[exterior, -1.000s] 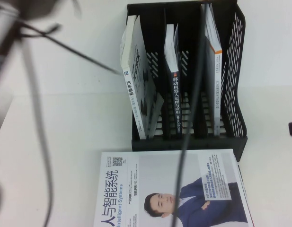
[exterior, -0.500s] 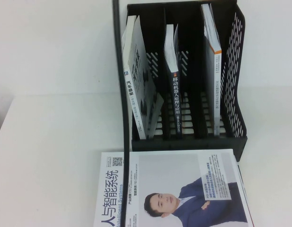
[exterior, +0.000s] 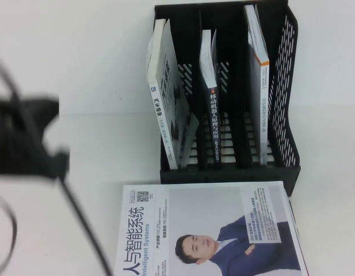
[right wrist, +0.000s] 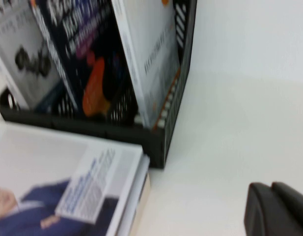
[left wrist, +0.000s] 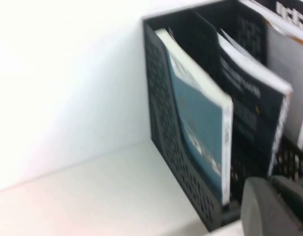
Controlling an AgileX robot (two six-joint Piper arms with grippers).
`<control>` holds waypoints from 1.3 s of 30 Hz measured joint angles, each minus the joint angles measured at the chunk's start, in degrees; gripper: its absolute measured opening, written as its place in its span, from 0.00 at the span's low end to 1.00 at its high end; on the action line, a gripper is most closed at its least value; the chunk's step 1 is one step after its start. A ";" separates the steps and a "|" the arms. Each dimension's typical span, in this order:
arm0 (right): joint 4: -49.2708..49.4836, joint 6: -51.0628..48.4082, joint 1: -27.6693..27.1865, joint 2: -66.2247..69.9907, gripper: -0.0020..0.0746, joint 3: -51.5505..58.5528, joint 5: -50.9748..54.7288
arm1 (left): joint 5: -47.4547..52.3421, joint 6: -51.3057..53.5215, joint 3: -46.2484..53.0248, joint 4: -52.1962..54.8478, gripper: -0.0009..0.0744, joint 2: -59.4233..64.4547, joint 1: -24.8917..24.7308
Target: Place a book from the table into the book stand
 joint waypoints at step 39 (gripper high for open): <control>-0.37 0.24 0.00 -18.96 0.02 21.19 -1.10 | -9.12 9.37 23.29 -5.89 0.01 -31.98 29.82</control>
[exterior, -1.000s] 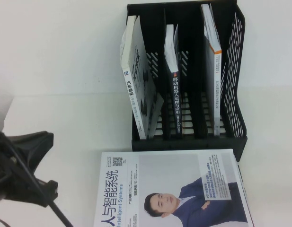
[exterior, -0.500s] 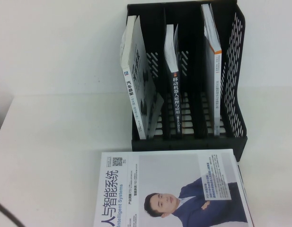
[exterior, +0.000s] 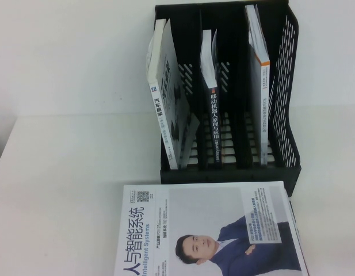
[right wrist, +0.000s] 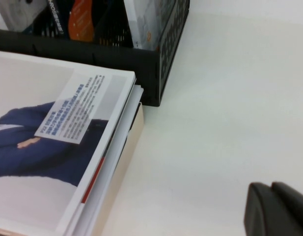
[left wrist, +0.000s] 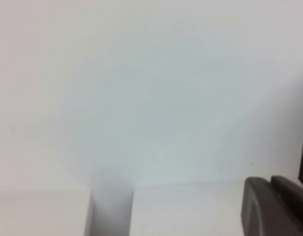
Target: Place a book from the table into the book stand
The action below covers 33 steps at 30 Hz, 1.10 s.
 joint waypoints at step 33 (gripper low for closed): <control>0.00 0.00 0.00 0.00 0.02 0.13 0.00 | -2.22 1.86 32.19 -12.52 0.01 -17.07 0.37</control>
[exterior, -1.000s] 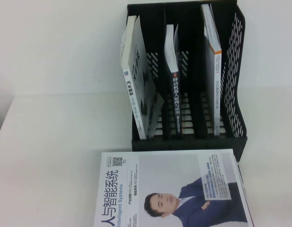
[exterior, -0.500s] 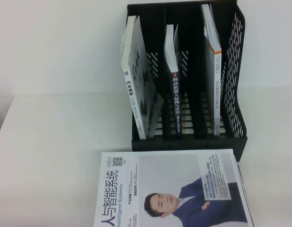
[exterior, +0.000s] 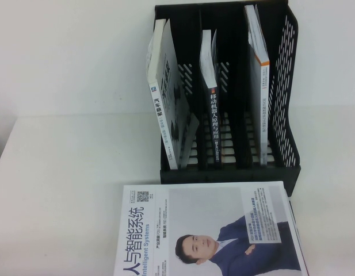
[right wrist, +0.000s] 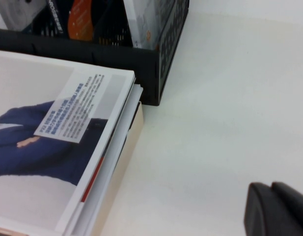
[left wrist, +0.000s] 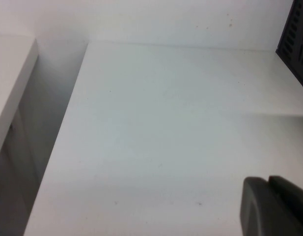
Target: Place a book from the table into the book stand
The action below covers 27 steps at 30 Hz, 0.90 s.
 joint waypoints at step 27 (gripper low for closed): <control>-0.95 0.45 -0.11 -0.30 0.02 0.00 -0.16 | 0.60 -0.12 -0.10 -0.21 0.01 0.00 0.00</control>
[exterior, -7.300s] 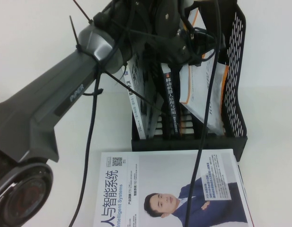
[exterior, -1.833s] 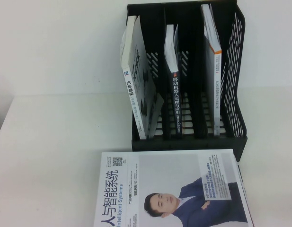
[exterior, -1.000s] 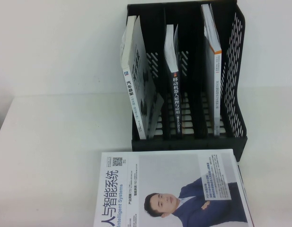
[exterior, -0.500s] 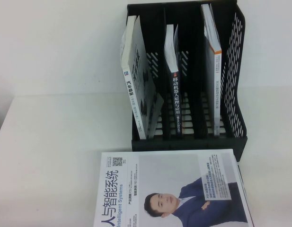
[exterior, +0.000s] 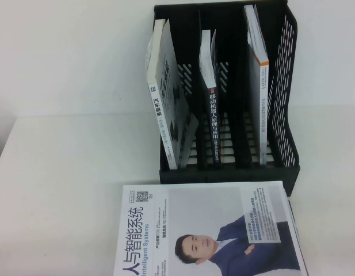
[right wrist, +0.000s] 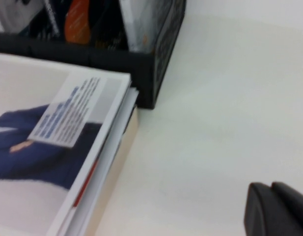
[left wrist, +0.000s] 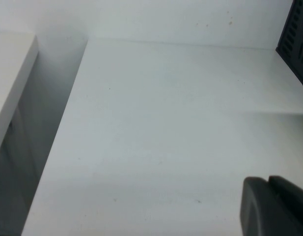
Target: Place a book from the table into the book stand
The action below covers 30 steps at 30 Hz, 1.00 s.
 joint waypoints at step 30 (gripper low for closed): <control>9.38 -10.94 -24.41 -12.87 0.02 16.95 -14.04 | 0.34 -0.10 -0.10 0.00 0.01 0.00 0.00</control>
